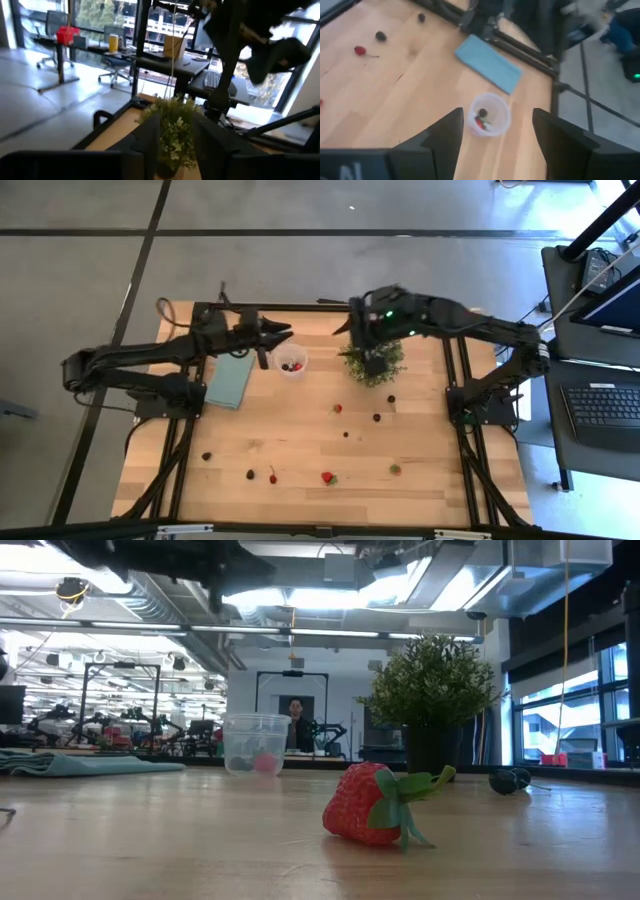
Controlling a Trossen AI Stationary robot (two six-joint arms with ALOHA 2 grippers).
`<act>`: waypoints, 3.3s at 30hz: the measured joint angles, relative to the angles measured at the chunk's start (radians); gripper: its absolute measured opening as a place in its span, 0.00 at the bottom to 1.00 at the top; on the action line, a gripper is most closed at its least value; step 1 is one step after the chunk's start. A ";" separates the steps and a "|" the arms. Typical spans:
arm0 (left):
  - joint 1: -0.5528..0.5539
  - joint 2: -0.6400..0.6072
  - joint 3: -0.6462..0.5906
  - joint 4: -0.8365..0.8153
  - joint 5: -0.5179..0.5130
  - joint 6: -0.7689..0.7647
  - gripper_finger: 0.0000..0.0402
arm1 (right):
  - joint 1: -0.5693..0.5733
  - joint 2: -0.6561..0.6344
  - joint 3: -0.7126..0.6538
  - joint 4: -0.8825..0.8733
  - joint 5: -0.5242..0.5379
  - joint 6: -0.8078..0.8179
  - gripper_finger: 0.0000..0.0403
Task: Pick and placing Produce into tupperware
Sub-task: Put the red strawberry into the transparent container
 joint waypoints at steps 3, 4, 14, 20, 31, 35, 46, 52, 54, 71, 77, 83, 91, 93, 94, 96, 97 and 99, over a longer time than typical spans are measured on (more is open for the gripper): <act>0.015 -0.092 0.000 -0.116 0.000 0.044 0.27 | 0.034 0.057 -0.001 0.035 0.011 -0.003 0.59; 0.018 -0.122 0.000 -0.149 0.000 0.052 0.28 | 0.043 0.074 -0.001 0.043 0.011 -0.003 0.59; 0.037 -0.274 0.000 -0.500 -0.026 0.100 0.31 | 0.109 0.253 -0.001 0.076 0.060 0.102 0.59; 0.037 -0.278 0.000 -0.557 -0.032 0.110 0.33 | 0.111 0.348 -0.002 0.063 0.060 0.108 0.59; 0.037 -0.278 0.000 -0.581 -0.032 0.135 0.30 | 0.148 0.519 -0.002 -0.144 0.058 0.099 0.46; 0.037 -0.278 0.000 -0.587 -0.032 0.136 0.28 | 0.174 0.555 -0.002 -0.135 0.029 0.095 0.44; 0.037 -0.278 0.000 -0.605 -0.032 0.136 0.23 | 0.244 0.633 -0.002 -0.122 0.031 0.072 0.44; 0.037 -0.278 0.000 -0.605 -0.032 0.136 0.20 | 0.234 0.641 -0.002 -0.122 0.090 0.073 0.44; 0.037 -0.278 0.000 -0.605 -0.032 0.135 0.20 | 0.229 0.641 -0.002 -0.122 0.105 0.072 0.44; 0.037 -0.277 0.000 -0.605 -0.032 0.135 0.12 | 0.223 0.639 -0.086 -0.100 0.103 0.073 0.44; 0.037 -0.277 0.000 -0.605 -0.032 0.135 0.09 | 0.224 0.639 -0.087 -0.094 0.103 0.073 0.41; 0.037 -0.277 0.000 -0.605 -0.032 0.135 0.07 | 0.224 0.639 -0.088 -0.094 0.101 0.074 0.33; 0.037 -0.277 0.000 -0.605 -0.032 0.159 0.03 | 0.224 0.639 -0.088 -0.082 0.101 0.074 0.20; 0.037 -0.277 0.000 -0.605 -0.032 0.159 0.02 | 0.224 0.639 -0.088 -0.078 0.101 0.075 0.16; 0.037 -0.277 0.000 -0.605 -0.032 0.159 0.02 | 0.224 0.639 -0.088 -0.076 0.101 0.075 0.14; 0.037 -0.277 0.000 -0.605 -0.032 0.160 0.01 | 0.224 0.639 -0.088 -0.074 0.103 0.075 0.10; 0.037 -0.277 0.000 -0.605 -0.032 0.160 0.01 | 0.224 0.639 -0.088 -0.073 0.104 0.075 0.07; 0.037 -0.277 0.000 -0.605 -0.032 0.160 0.00 | 0.224 0.639 -0.088 -0.072 0.105 0.075 0.03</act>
